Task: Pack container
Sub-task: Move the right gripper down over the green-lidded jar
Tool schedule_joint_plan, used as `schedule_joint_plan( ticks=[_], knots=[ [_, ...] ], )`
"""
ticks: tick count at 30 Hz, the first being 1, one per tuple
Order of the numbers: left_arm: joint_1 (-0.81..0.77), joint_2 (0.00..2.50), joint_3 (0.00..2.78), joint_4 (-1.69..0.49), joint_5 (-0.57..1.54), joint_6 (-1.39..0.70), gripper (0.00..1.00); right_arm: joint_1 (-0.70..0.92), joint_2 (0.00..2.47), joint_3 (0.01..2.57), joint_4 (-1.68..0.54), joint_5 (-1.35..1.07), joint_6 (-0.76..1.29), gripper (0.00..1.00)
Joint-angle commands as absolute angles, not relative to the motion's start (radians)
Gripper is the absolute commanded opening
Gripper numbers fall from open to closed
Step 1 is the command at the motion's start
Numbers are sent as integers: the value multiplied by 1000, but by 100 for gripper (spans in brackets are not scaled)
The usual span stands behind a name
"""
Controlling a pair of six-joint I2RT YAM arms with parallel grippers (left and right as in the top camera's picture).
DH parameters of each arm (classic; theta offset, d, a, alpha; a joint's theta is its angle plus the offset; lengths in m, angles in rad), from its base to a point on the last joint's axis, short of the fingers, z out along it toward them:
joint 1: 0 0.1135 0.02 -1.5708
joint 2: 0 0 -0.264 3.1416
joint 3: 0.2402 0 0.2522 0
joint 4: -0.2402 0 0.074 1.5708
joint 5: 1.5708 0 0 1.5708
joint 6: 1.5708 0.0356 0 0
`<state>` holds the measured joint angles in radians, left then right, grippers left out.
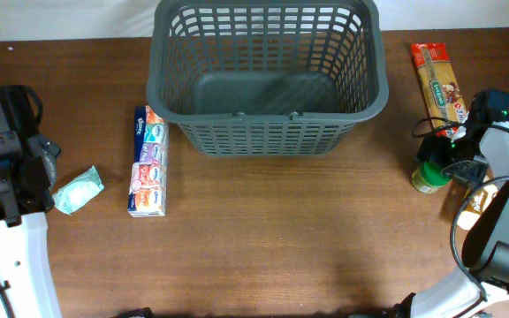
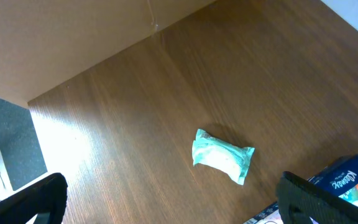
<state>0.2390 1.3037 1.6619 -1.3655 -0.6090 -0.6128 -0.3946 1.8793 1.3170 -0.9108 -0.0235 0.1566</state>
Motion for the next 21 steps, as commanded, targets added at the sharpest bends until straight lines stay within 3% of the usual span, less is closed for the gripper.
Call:
schedule_joint_plan(
  ticks=[1, 21],
  knots=[
    [245, 1307, 1672, -1366, -605, -609, 99, -392, 1905, 1319, -910, -1, 182, 99],
    [245, 1307, 1672, -1366, -605, -609, 99, -303, 1911, 1319, -915, 106, 200, 99]
  ],
)
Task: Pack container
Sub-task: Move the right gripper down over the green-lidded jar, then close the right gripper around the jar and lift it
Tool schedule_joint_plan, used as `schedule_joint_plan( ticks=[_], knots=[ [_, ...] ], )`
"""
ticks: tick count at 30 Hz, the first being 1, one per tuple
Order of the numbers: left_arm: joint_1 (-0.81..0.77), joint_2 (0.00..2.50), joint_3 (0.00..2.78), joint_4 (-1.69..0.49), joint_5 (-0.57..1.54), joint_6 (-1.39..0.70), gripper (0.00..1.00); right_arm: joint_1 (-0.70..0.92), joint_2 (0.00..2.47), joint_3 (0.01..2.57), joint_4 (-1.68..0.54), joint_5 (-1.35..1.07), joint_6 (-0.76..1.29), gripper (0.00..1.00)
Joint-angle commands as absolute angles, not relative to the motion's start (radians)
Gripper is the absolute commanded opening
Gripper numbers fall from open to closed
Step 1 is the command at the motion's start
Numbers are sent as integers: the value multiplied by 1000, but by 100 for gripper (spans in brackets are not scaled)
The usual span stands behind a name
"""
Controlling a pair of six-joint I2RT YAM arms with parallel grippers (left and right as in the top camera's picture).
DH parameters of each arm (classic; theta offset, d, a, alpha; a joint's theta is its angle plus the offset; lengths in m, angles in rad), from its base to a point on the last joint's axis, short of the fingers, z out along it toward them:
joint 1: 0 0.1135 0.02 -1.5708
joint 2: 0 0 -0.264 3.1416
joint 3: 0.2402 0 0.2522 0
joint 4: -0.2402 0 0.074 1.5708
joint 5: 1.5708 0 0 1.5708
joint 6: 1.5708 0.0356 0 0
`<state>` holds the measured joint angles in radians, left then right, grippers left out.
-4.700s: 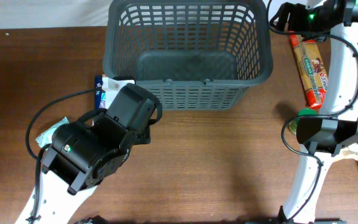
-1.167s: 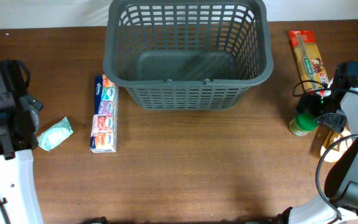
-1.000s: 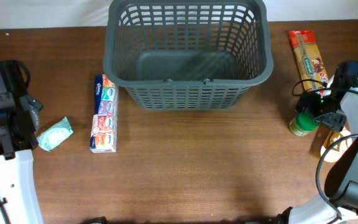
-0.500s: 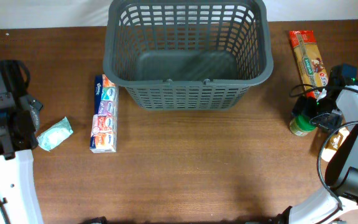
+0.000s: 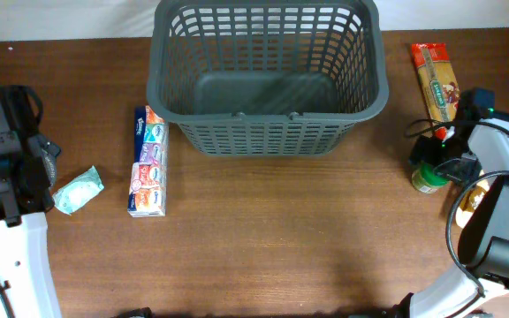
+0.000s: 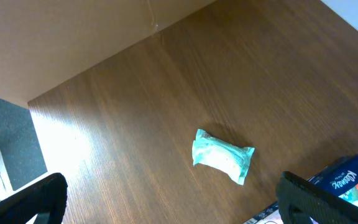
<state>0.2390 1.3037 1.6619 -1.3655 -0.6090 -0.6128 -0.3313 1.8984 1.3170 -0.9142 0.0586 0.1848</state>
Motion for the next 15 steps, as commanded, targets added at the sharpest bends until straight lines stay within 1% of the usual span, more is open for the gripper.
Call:
schedule_joint_plan(
  ticks=[1, 15],
  knots=[
    [245, 1307, 1672, -1366, -605, -609, 99, -297, 1911, 1319, -915, 113, 200, 99],
    [245, 1307, 1672, -1366, -605, -609, 99, -288, 1926, 1319, -918, 128, 200, 99]
  ],
)
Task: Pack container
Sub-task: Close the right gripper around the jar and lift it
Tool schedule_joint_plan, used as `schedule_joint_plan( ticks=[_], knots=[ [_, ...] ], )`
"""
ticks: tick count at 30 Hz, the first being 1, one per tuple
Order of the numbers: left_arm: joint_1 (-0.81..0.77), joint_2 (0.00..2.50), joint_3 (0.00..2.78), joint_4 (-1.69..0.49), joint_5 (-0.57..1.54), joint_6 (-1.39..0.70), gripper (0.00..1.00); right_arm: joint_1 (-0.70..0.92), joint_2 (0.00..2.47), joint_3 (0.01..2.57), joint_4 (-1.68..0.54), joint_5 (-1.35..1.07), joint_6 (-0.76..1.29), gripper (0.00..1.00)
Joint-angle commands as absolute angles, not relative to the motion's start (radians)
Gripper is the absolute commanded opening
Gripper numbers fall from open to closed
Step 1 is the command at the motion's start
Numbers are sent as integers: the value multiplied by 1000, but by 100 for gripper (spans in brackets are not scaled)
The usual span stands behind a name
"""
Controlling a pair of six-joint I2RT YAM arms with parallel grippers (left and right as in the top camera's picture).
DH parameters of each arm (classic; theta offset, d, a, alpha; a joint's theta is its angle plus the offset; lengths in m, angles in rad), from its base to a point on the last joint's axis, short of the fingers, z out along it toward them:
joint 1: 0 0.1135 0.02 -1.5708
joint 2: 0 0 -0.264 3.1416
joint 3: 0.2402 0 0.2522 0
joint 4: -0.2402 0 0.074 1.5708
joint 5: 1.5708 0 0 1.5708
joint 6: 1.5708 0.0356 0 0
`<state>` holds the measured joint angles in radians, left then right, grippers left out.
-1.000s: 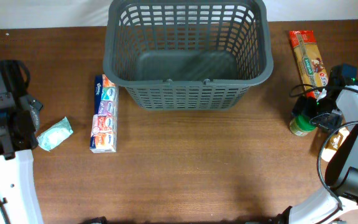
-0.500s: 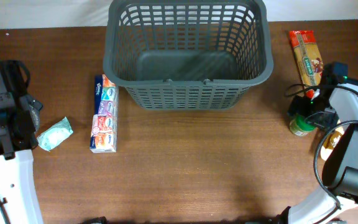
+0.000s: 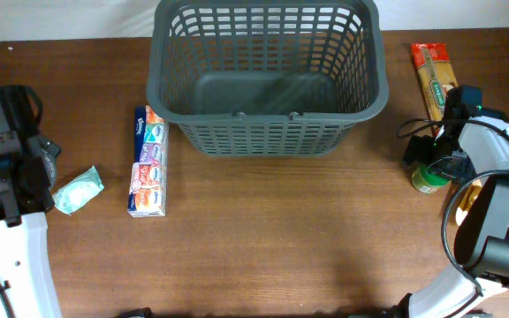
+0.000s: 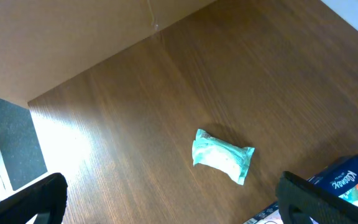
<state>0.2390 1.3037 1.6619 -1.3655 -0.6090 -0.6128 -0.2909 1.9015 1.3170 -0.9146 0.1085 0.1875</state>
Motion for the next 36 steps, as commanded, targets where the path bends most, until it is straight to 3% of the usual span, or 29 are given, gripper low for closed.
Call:
schedule_joint_plan(
  ticks=[1, 36],
  knots=[
    [245, 1307, 1672, -1366, -605, -609, 99, -288, 1932, 1319, -918, 128, 200, 99],
    [245, 1307, 1672, -1366, -605, -609, 99, -316, 1967, 1319, -892, 33, 155, 99]
  ],
)
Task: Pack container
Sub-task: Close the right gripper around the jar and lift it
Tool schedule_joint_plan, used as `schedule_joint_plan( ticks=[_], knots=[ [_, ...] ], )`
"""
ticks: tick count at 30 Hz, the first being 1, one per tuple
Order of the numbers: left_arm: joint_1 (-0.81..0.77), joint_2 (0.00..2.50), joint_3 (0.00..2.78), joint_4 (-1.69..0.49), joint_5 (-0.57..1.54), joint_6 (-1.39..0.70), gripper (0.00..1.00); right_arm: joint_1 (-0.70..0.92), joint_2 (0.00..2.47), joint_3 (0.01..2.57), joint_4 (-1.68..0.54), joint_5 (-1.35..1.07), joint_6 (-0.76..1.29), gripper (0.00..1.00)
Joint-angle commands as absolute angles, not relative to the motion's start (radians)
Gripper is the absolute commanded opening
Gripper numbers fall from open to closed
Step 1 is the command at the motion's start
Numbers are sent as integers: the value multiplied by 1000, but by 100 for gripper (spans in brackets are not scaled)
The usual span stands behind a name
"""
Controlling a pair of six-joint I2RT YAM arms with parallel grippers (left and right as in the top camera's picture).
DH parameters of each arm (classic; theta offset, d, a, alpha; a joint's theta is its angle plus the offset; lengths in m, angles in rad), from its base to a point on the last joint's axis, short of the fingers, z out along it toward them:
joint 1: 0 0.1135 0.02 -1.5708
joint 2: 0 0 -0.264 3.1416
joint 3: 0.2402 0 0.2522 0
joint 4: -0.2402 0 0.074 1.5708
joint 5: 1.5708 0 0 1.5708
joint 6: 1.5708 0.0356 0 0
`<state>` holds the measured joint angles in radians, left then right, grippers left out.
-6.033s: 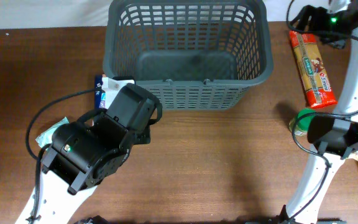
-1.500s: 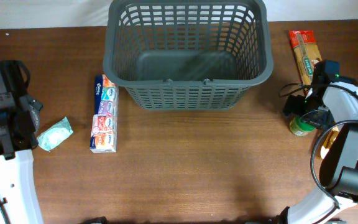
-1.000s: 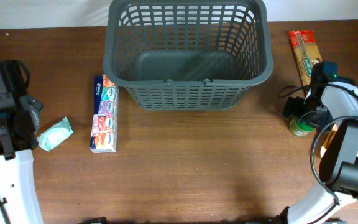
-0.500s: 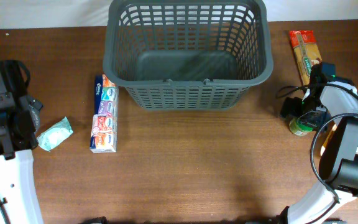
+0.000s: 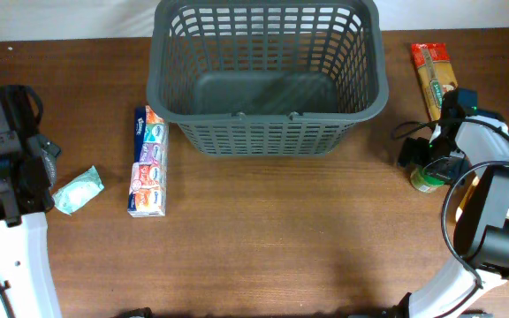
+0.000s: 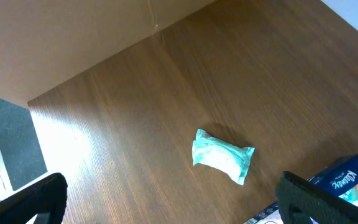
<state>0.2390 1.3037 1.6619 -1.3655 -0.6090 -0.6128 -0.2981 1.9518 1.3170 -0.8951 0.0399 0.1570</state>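
Note:
A grey slatted basket (image 5: pixel 268 75) stands at the back middle of the table. To its left lie a long multi-pack of tissues (image 5: pixel 148 162) and a small teal wipe pack (image 5: pixel 79 190). The left wrist view also shows the teal wipe pack (image 6: pixel 222 155) and a corner of the multi-pack of tissues (image 6: pixel 353 180). My left gripper (image 6: pixel 169 202) is open, high above the table, its fingers wide apart. At the right are a pasta packet (image 5: pixel 437 79) and a green-lidded jar (image 5: pixel 425 181). My right gripper (image 5: pixel 412 152) hangs just up and left of the jar; its jaws are not clear.
The left arm's black base (image 5: pixel 3 159) takes up the left edge. The right arm's white links and cables (image 5: pixel 489 177) crowd the right edge, beside the jar. Beyond the brown table (image 6: pixel 166 74) a dark floor shows at the left.
My right gripper has shifted a little to the left, now at the jar's upper left side. The jar, the packs and the left arm are where they were.
At first my right wrist was to the right of the jar, near the pasta packet's lower end. At each later moment it stood further left over the jar. The jar has stayed in place, and the left gripper has remained open above the wipe pack.

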Motion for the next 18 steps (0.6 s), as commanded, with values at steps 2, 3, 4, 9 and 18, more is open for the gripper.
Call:
schedule_joint_plan(
  ticks=[2, 3, 4, 9, 18],
  knots=[
    [245, 1307, 1672, -1366, -605, -609, 99, -326, 1971, 1319, -893, 30, 155, 99],
    [245, 1307, 1672, -1366, -605, -609, 99, -329, 1971, 1319, -893, 29, 155, 99],
    [245, 1307, 1672, -1366, -605, -609, 99, -332, 1971, 1319, -892, 30, 155, 99],
    [245, 1307, 1672, -1366, -605, -609, 99, -335, 1971, 1319, -892, 30, 155, 54],
    [245, 1307, 1672, -1366, -605, -609, 99, -335, 1971, 1319, -894, 30, 167, 11]
  ],
)
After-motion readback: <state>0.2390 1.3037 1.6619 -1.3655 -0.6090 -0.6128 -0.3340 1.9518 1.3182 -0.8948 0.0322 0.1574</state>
